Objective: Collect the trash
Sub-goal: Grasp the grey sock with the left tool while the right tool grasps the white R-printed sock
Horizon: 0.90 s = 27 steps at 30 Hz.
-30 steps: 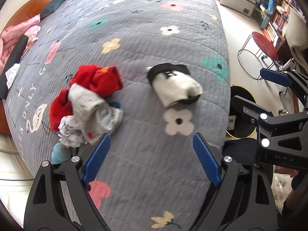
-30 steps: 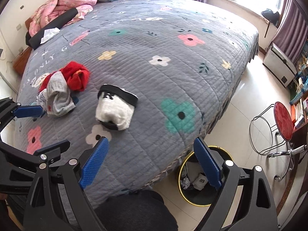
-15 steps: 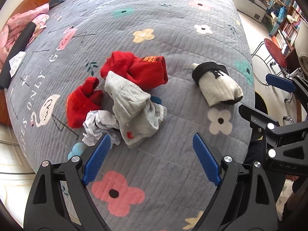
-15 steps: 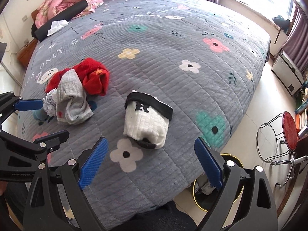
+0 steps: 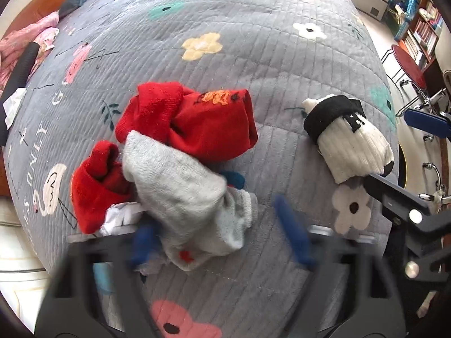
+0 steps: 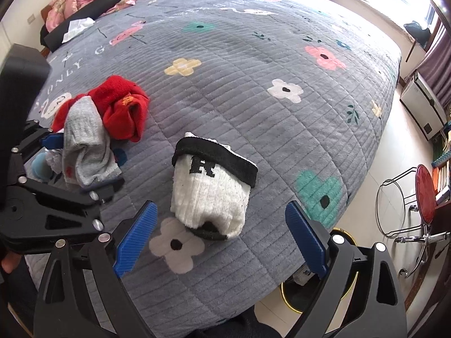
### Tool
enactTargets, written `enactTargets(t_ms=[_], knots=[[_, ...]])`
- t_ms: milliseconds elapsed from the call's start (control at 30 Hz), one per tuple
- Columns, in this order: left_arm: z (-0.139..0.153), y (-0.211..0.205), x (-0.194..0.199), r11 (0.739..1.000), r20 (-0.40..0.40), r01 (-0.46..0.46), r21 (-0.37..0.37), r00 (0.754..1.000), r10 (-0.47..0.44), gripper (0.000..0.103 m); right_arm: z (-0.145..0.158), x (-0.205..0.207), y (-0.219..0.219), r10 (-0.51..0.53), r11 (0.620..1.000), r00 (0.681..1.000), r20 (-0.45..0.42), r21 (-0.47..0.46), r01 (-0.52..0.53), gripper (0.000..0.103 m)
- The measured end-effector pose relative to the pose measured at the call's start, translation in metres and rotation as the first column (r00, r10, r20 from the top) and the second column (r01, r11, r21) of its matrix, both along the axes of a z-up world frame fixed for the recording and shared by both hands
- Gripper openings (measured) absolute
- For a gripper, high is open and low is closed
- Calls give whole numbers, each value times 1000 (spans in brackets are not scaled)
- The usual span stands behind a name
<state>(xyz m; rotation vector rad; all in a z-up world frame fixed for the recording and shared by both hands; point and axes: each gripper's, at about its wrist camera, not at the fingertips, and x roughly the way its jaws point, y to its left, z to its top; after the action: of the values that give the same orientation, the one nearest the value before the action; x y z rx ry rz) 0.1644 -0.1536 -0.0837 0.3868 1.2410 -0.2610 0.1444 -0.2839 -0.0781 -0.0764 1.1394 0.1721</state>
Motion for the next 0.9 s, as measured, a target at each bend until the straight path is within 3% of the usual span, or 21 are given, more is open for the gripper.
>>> enactTargets(t_ms=[33, 300, 400, 467, 567, 667, 900], knots=[[-3, 1, 1, 1000, -31, -5, -14, 1000, 5, 23, -4, 4, 0, 4, 1000, 1000, -7, -4, -4, 88], [3, 3, -2, 1000, 0, -27, -13, 1000, 27, 18, -39, 27, 14, 56, 998, 995, -77, -38, -59, 86], [6, 2, -4, 999, 4, -31, -14, 1000, 31, 17, -43, 29, 17, 62, 997, 996, -70, -38, -64, 74], [8, -1, -5, 999, 8, -35, -14, 999, 35, 16, -38, 27, 19, 74, 996, 996, -57, -38, -77, 50], [16, -5, -12, 1000, 26, -27, -16, 999, 28, 15, -29, 20, 14, 85, 996, 995, -54, 15, -84, 34], [29, -7, -20, 999, 49, -16, -29, 999, 17, 15, -20, 11, 7, 89, 994, 995, -53, 64, -86, 34], [43, -20, -42, 1000, 55, 12, -26, 998, -11, 15, -10, -14, 1, 98, 994, 994, -40, 51, -96, 34]])
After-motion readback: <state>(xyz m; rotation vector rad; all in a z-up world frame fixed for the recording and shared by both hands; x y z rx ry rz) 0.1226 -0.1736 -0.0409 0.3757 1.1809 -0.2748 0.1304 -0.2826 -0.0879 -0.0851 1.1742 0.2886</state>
